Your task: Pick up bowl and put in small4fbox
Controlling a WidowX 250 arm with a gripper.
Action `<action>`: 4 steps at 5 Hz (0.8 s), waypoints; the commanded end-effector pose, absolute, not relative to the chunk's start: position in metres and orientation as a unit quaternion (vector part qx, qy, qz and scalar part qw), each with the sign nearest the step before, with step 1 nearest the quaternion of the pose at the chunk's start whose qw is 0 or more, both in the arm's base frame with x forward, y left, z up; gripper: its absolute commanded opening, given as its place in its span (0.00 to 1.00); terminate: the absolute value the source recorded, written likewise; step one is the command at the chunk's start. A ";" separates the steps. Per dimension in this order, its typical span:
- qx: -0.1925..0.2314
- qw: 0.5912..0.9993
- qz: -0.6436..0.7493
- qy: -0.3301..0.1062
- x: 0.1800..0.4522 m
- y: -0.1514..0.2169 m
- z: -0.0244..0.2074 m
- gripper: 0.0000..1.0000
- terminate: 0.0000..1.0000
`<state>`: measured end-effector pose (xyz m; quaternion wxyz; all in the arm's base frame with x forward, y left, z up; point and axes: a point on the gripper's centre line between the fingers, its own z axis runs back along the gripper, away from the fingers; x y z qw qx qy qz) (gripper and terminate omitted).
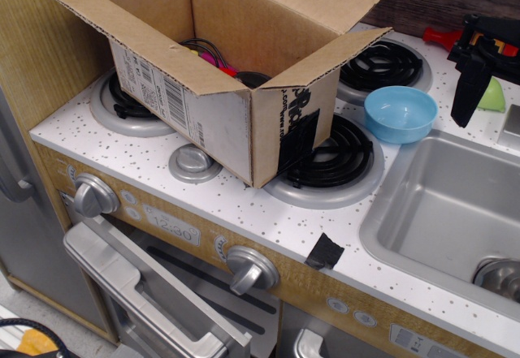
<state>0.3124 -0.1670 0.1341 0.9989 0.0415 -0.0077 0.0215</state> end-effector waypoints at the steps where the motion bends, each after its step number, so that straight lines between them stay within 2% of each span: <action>1: 0.041 0.999 0.021 -0.008 0.312 -0.167 0.134 1.00 0.00; 2: 0.045 0.996 -0.055 -0.052 0.338 -0.162 0.132 1.00 0.00; 3: 0.087 0.981 -0.119 -0.125 0.365 -0.157 0.124 1.00 0.00; 4: 0.128 0.962 -0.169 -0.172 0.386 -0.148 0.113 1.00 0.00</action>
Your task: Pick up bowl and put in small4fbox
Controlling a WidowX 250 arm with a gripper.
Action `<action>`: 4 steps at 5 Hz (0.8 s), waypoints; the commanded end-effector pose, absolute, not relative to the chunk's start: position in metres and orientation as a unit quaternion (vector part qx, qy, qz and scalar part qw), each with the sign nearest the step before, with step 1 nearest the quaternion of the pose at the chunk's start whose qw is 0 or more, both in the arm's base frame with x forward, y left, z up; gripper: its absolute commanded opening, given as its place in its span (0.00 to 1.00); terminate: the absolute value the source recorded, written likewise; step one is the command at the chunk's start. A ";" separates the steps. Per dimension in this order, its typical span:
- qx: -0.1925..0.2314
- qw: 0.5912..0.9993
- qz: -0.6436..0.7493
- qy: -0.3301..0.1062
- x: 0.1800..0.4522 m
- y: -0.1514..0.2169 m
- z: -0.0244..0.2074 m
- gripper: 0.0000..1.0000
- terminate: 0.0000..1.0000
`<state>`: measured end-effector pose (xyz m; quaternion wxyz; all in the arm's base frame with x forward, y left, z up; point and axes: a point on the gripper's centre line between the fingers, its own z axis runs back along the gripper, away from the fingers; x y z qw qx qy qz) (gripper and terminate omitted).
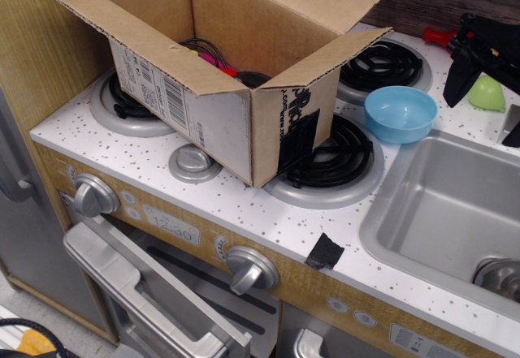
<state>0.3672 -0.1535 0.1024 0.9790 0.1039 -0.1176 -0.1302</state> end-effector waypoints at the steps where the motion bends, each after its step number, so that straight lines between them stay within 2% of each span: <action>1: 0.140 0.947 -0.210 -0.200 0.409 -0.134 0.098 1.00 0.00; 2: 0.143 0.935 -0.245 -0.212 0.423 -0.118 0.082 1.00 0.00; 4: 0.079 0.931 -0.268 -0.236 0.438 -0.104 0.047 1.00 0.00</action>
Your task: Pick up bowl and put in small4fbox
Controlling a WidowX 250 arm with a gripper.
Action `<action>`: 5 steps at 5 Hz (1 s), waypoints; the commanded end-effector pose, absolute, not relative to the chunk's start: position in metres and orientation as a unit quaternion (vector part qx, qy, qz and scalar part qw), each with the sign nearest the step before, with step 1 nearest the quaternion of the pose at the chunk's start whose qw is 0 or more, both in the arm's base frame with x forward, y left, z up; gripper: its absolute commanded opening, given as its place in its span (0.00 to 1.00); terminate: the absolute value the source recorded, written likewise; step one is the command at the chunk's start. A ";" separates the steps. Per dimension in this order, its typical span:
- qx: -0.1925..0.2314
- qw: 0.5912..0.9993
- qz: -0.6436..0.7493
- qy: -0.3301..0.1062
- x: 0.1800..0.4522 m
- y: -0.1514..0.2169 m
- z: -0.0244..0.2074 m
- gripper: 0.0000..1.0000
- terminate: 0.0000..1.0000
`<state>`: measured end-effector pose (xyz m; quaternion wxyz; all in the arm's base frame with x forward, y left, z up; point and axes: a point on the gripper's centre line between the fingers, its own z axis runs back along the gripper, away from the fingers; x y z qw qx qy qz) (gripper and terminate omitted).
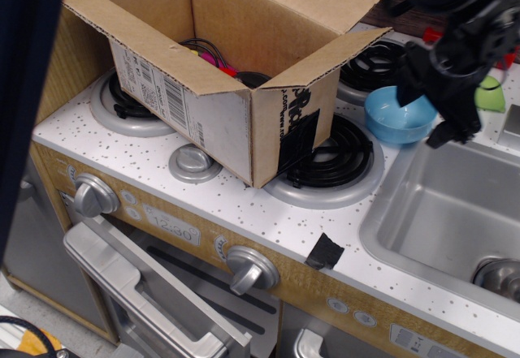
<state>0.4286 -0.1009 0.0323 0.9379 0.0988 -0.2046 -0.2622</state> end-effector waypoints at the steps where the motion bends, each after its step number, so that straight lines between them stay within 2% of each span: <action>1: 0.069 0.929 -0.269 -0.243 0.439 -0.102 0.032 1.00 0.00; 2: 0.065 0.936 -0.256 -0.234 0.437 -0.104 0.029 0.00 0.00; 3: 0.046 0.941 -0.251 -0.224 0.433 -0.107 0.029 0.00 0.00; 5: 0.047 0.962 -0.197 -0.182 0.409 -0.141 0.059 0.00 0.00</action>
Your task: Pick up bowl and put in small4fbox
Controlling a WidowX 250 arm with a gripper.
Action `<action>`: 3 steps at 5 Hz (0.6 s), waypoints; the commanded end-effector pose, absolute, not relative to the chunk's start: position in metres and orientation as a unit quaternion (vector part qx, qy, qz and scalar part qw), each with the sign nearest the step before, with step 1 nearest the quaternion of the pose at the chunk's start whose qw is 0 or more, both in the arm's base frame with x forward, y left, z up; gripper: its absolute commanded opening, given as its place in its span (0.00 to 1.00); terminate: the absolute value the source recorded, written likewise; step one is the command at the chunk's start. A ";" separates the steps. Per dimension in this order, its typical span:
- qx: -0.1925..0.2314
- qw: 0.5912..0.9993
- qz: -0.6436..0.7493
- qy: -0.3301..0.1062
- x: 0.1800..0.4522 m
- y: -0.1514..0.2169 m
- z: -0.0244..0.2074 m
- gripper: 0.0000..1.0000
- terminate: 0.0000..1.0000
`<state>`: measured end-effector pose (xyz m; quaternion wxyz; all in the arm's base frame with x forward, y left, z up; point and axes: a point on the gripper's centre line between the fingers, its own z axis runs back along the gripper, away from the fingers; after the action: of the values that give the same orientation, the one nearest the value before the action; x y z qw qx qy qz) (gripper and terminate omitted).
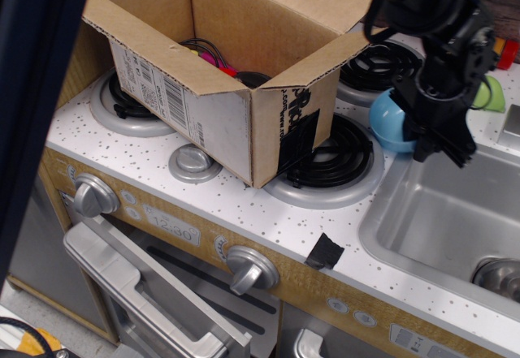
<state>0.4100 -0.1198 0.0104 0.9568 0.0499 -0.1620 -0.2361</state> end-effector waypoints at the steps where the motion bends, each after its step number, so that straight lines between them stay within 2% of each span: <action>1: 0.034 0.976 -0.147 -0.156 0.399 -0.163 0.089 0.00 0.00; 2: 0.036 0.985 -0.108 -0.126 0.386 -0.182 0.117 0.00 0.00; 3: 0.076 0.988 -0.093 -0.093 0.377 -0.185 0.150 0.00 0.00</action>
<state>0.3657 -0.1766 0.1252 0.9888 0.1039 -0.0418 -0.0989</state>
